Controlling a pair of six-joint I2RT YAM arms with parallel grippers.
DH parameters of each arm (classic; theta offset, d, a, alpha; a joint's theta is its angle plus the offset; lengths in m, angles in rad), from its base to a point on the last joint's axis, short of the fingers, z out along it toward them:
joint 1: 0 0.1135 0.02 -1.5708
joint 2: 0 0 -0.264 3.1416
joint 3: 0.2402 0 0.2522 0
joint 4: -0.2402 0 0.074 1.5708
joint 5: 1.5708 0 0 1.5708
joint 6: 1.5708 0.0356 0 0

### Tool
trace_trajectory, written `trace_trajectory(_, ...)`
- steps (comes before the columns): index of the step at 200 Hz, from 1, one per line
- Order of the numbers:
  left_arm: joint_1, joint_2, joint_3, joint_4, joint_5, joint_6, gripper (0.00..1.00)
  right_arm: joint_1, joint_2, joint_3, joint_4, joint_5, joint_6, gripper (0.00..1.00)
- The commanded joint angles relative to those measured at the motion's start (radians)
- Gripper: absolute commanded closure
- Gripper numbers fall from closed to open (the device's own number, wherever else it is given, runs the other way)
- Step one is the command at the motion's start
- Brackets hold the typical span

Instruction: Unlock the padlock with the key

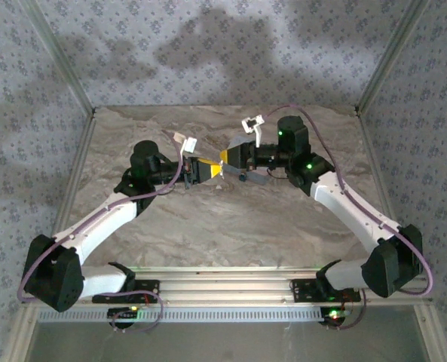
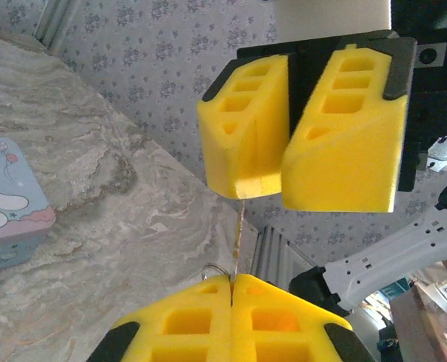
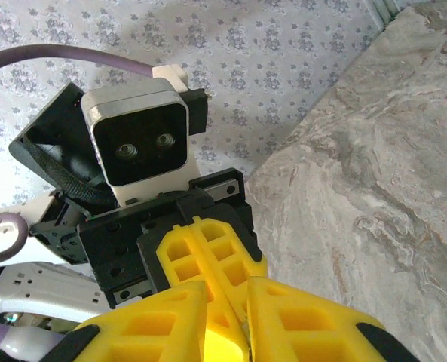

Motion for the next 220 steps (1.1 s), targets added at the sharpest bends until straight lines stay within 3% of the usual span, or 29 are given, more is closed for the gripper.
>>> trace_trajectory(1,0.006,-0.003,0.045,0.041,0.022,-0.009,1.0,0.017,0.013,0.011,-0.017,-0.057,-0.006,0.85)
trace_trajectory(15,0.007,-0.002,0.045,0.044,0.025,-0.011,1.0,0.018,0.014,0.011,-0.02,-0.061,-0.007,0.85)
trace_trajectory(34,0.011,-0.004,0.045,0.047,0.031,-0.014,1.0,0.019,0.013,0.012,-0.04,-0.052,-0.019,0.68)
trace_trajectory(48,0.01,-0.004,0.047,0.047,0.036,-0.015,1.0,0.017,0.01,0.011,-0.053,-0.045,-0.031,0.62)
trace_trajectory(91,0.013,-0.004,0.052,0.042,0.06,-0.014,1.0,0.012,0.014,0.011,-0.065,-0.053,-0.04,0.64)
trace_trajectory(140,0.013,-0.012,0.054,0.036,0.068,-0.011,1.0,0.011,0.031,0.013,-0.089,-0.051,-0.054,0.54)
trace_trajectory(151,0.014,-0.013,0.057,0.025,0.069,-0.005,1.0,0.01,0.032,0.011,-0.087,-0.057,-0.054,0.6)
trace_trajectory(199,0.017,-0.007,0.066,-0.02,0.081,0.02,1.0,0.009,0.028,0.012,-0.076,-0.08,-0.055,1.0)
trace_trajectory(220,0.022,-0.008,0.066,-0.033,0.082,0.024,1.0,0.009,0.018,0.006,-0.075,-0.074,-0.067,1.0)
